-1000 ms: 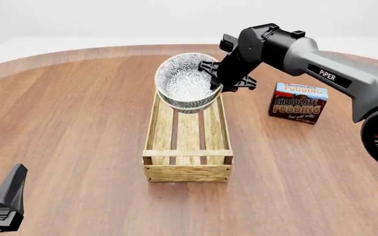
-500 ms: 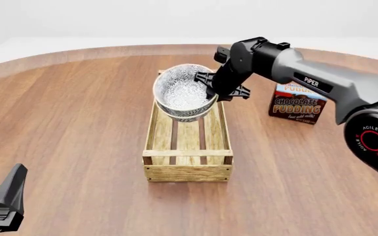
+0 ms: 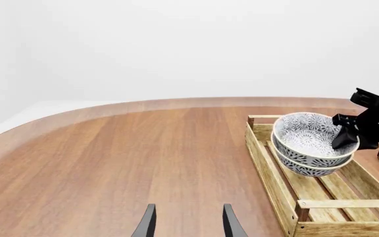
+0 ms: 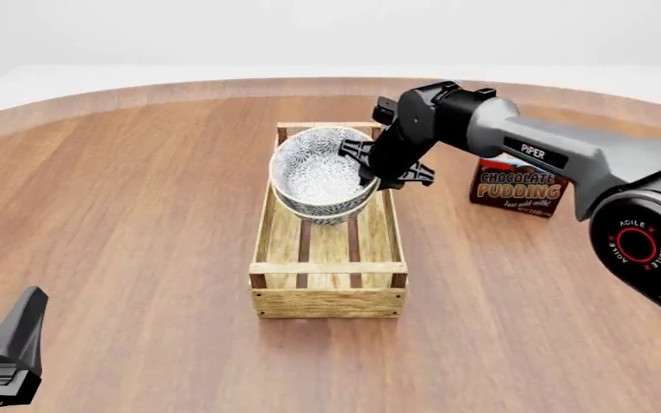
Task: Stack the left bowl on the right bowl and place them in the tray.
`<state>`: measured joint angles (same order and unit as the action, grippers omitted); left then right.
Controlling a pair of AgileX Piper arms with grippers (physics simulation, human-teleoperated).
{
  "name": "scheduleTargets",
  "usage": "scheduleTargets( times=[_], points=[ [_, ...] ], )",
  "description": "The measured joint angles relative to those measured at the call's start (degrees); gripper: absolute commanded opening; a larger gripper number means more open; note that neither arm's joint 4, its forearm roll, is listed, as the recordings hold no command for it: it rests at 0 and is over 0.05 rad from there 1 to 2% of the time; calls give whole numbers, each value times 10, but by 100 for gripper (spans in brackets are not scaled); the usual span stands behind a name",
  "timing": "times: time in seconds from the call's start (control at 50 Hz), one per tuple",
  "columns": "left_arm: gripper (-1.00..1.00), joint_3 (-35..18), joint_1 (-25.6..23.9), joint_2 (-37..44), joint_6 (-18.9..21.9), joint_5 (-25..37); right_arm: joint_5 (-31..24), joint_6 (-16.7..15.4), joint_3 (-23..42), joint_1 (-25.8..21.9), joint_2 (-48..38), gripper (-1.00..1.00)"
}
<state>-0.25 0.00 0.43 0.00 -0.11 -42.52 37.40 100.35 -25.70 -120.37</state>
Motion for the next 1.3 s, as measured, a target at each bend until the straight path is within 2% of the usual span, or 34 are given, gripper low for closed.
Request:
scheduleTargets(
  times=[0.44, 0.46, 0.96, 1.3],
  points=[
    [100, 0, 0, 0, 0, 0, -5, -4, 4, 4, -11, -100],
    [100, 0, 0, 0, 0, 0, -6, -4, 4, 4, -11, 100],
    [100, 0, 0, 0, 0, 0, -18, -10, 16, 13, -2, 100],
    [100, 0, 0, 0, 0, 0, -37, -27, 15, 34, 34, 100]
  ],
)
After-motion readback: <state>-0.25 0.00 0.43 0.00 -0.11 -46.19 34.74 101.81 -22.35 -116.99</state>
